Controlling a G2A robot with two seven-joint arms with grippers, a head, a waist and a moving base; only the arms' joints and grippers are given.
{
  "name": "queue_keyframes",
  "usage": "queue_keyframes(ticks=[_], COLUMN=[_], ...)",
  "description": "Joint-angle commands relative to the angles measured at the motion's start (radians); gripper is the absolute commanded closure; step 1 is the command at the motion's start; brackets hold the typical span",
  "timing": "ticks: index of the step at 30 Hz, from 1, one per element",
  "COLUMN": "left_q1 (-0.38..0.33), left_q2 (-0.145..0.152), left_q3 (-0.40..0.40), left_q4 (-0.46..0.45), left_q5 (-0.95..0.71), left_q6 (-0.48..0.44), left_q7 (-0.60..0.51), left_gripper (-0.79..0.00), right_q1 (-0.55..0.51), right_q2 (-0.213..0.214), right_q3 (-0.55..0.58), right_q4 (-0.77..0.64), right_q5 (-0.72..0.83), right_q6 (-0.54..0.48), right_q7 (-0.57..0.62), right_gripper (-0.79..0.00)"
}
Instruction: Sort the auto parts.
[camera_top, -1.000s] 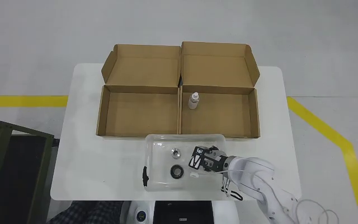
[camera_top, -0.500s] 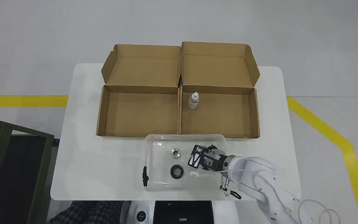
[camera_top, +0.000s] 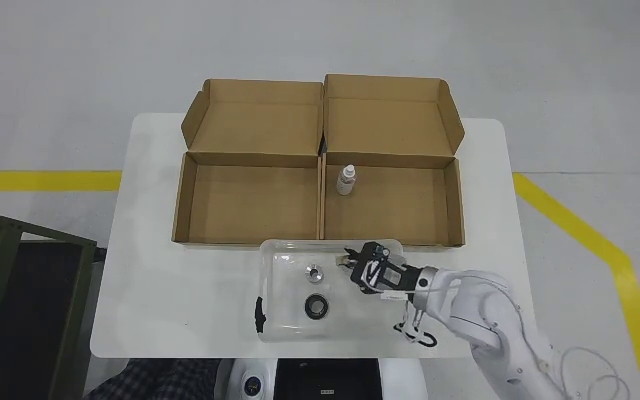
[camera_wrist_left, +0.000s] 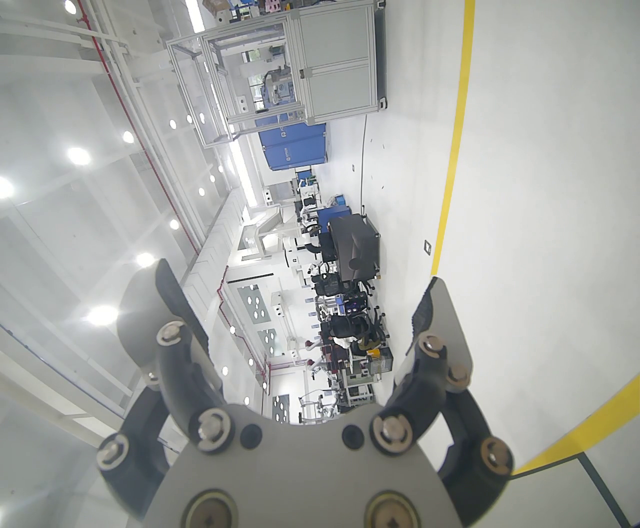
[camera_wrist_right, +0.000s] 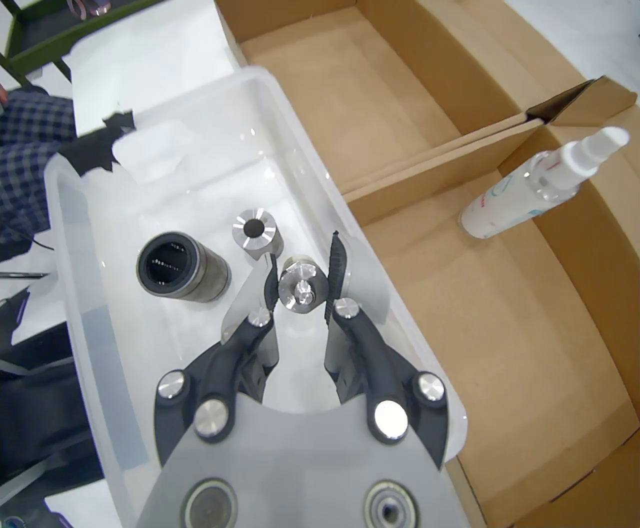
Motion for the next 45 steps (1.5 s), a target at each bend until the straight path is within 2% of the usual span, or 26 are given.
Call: queue_keyframes(ticks=[1, 11, 20, 31, 45], left_q1=[0.0, 0.0, 0.0, 0.0, 0.0], left_q2=[0.0, 0.0, 0.0, 0.0, 0.0], left_q3=[0.0, 0.0, 0.0, 0.0, 0.0], left_q4=[0.0, 0.0, 0.0, 0.0, 0.0], left_q5=[0.0, 0.0, 0.0, 0.0, 0.0], left_q6=[0.0, 0.0, 0.0, 0.0, 0.0], left_q7=[0.0, 0.0, 0.0, 0.0, 0.0], left_gripper=[-0.785, -0.785, -0.785, -0.785, -0.785], right_q1=[0.01, 0.105, 0.145, 0.149, 0.132], right_q2=[-0.001, -0.012, -0.02, -0.024, -0.026], right_q3=[0.007, 0.053, 0.068, 0.079, 0.098], right_q4=[0.009, 0.088, 0.132, 0.132, 0.102], right_q5=[0.028, 0.272, 0.382, 0.434, 0.419], right_q6=[0.006, 0.017, 0.013, 0.001, 0.0], right_q7=[-0.034, -0.236, -0.339, -0.403, -0.438], right_gripper=[0.0, 0.0, 0.0, 0.0, 0.0])
